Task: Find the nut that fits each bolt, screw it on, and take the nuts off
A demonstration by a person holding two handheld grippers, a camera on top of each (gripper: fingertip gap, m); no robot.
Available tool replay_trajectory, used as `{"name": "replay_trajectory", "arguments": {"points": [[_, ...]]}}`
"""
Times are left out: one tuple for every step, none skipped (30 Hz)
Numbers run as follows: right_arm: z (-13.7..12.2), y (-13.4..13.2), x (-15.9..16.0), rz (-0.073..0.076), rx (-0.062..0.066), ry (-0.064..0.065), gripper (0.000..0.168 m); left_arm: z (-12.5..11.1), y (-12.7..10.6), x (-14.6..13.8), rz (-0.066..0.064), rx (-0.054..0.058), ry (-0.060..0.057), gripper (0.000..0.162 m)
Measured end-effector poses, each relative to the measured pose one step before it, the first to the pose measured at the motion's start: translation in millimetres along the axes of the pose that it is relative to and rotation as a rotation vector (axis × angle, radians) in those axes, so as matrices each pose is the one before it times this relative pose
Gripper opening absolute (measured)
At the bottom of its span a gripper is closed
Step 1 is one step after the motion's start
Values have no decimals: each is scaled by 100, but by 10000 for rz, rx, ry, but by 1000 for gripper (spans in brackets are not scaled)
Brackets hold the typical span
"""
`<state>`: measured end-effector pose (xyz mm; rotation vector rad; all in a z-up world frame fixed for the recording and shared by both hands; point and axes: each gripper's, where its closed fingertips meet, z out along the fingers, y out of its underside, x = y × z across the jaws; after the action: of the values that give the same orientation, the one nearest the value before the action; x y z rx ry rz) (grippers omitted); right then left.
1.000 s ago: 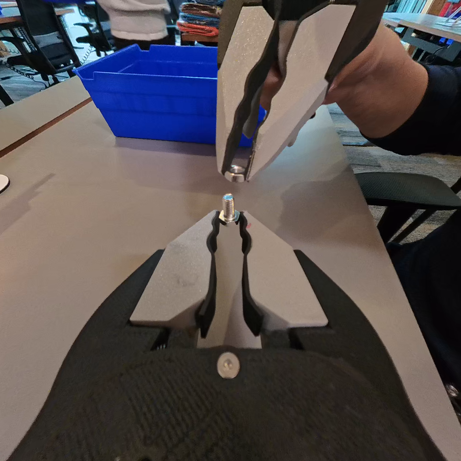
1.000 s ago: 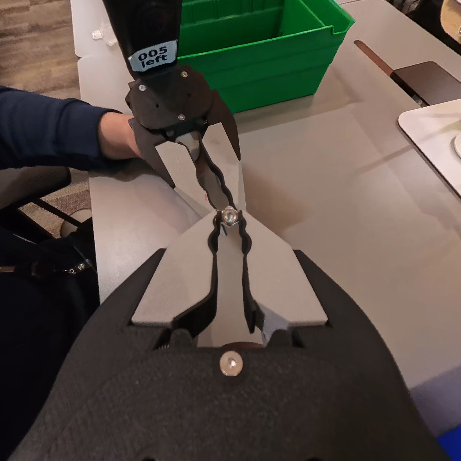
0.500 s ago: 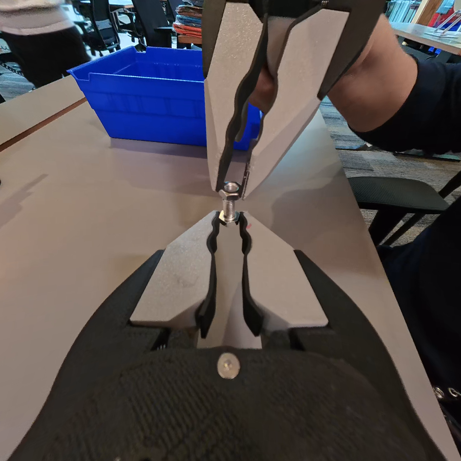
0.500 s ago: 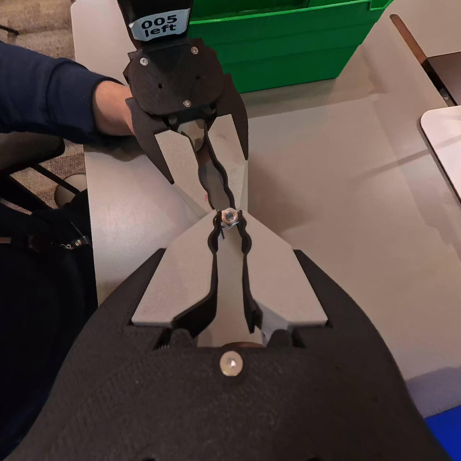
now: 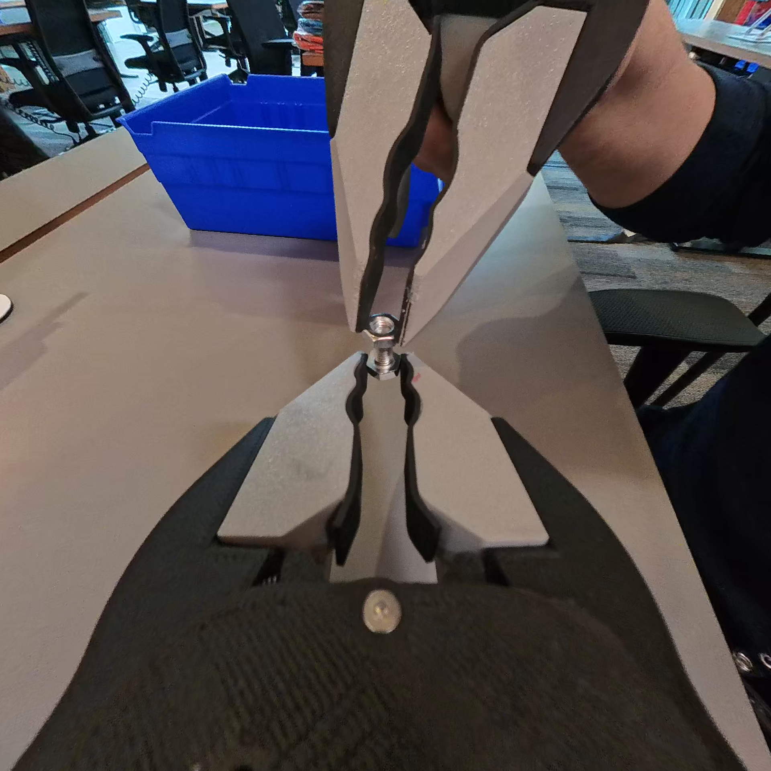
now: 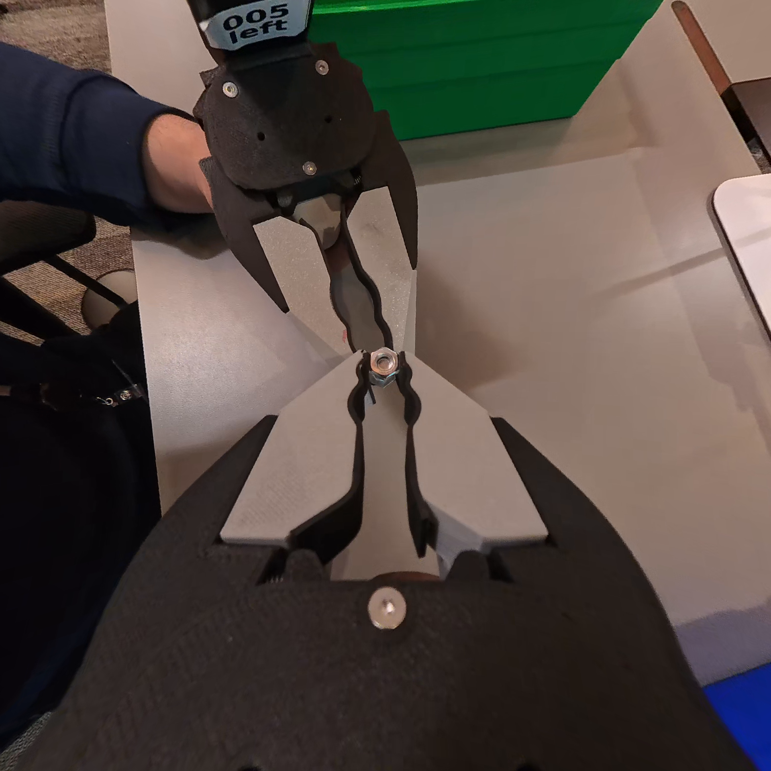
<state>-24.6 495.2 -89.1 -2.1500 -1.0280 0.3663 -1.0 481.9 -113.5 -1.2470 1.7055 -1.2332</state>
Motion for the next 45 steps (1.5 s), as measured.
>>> {"name": "replay_trajectory", "arguments": {"points": [[-12, 7, -6, -5, -14, -3, 11, -6, -9, 6, -7, 0, 8, 13], [-20, -25, 5, -19, 0, 13, 11, -14, -29, -3, 7, 11, -10, 13], [-10, -18, 15, -12, -3, 19, 11, -4, -12, -19, -7, 3, -10, 13], [8, 35, 46, -14, -23, 36, 11, -2, 9, -26, -19, -7, -13, 13], [12, 31, 36, -22, -24, 29, 11, 0, 21, -6, -22, -18, 2, 13], [25, 24, -14, -1, -9, -11, 11, 10, 31, 34, -24, -20, 33, 13], [9, -1, -22, 12, 10, -13, 11, 10, 10, 16, -8, -3, 10, 13], [9, -27, 33, 7, 28, 18, 11, -2, -10, -31, 1, 9, -24, 13], [14, -37, 15, 11, 36, -3, 11, -19, -13, -5, -21, 7, 11, 13], [3, -41, 14, 17, 37, -6, 11, -13, -25, -7, -30, 16, 5, 13], [4, -17, 19, 13, 21, 1, 11, -16, 3, -21, -14, 10, -5, 13], [6, 4, 6, 0, -13, -2, 11, -2, 9, 0, -14, -8, 9, 13], [9, 26, -18, -27, -35, 7, 11, 21, 18, 19, -13, -13, 13, 13], [5, 41, -3, -43, -54, 18, 11, 24, 33, 14, -6, -17, 7, 13], [9, 44, -10, -56, -70, 31, 11, 28, 46, 20, -10, -29, 5, 13], [13, 36, -4, -57, -64, 35, 11, 25, 29, 11, -8, -24, 6, 13], [25, 28, -1, -40, -49, 32, 11, 13, 41, 7, -8, -21, -1, 13], [21, 41, 6, -32, -61, 25, 11, 21, 48, 2, -13, -30, 4, 13], [35, 53, 3, -22, -54, 14, 11, 21, 49, 11, -17, -31, 9, 14], [25, 45, 12, -7, -44, 9, 11, 22, 47, -10, -11, -30, -3, 13], [34, 47, 27, -5, -35, 7, 11, 24, 54, -11, -21, -27, -2, 13], [33, 8, 35, 0, 3, 16, 11, 14, 16, -49, -19, -11, -18, 13], [15, -13, 58, 15, 25, 20, 11, -5, -3, -58, -8, 13, -27, 13], [-9, -45, 20, 37, 49, -6, 11, -30, -65, -28, -4, 47, -6, 13], [-33, -73, -3, 47, 67, -33, 12, -60, -145, 29, -7, 89, 22, 13], [-46, -93, -6, 54, 95, -35, 12, -59, -148, 23, -12, 81, 16, 13], [-69, -110, 30, 80, 112, -16, 14, -62, -102, -36, -10, 51, -13, 13], [-93, -148, 51, 102, 139, -20, 17, -46, -86, -9, -2, 42, -8, 13], [-120, -178, 15, 112, 173, -55, 21, -49, -90, 37, 3, 46, 19, 13], [-179, -257, -9, 112, 247, -69, 25, -25, -88, 40, 3, 46, 18, 13], [-268, -332, -39, 118, 336, -86, 28, -24, -75, 3, 0, 35, -7, 13], [-350, -354, -102, 109, 411, -121, 29, -41, -62, -16, -13, 27, -1, 13], [-414, -400, -173, 75, 516, -150, 30, -56, -95, -21, -26, 58, 3, 13], [-462, -409, -210, 40, 604, -163, 30, -74, -148, 5, -35, 88, 25, 13], [-451, -327, -234, 13, 612, -168, 30, -89, -182, 65, -39, 111, 57, 13], [-416, -189, -172, -9, 559, -146, 30, -85, -216, 91, -31, 129, 70, 13], [-348, -73, -135, -19, 495, -117, 31, -68, -155, 54, -35, 98, 42, 13], [-239, 68, -85, -24, 381, -83, 32, -17, -82, 52, -22, 44, 45, 13], [-139, 196, 41, -13, 255, 0, 34, -4, -23, 87, -4, 20, 56, 13], [-39, 279, 6, 1, 138, -22, 37, 25, -36, 112, 36, 28, 46, 13], [66, 242, -162, 9, 97, -111, 41, 45, -34, 138, 60, 25, 53, 13], [128, 148, -190, -9, 108, -105, 42, 54, -21, 168, 65, 4, 67, 13], [211, 111, -202, -38, 113, -92, 43, 65, -30, 153, 83, 2, 39, 13], [250, 120, -220, -54, 72, -106, 44, 53, -24, 141, 98, 7, 34, 13], [298, 163, -116, -65, 18, -45, 44, 55, -12, 193, 85, -4, 67, 13]]}}
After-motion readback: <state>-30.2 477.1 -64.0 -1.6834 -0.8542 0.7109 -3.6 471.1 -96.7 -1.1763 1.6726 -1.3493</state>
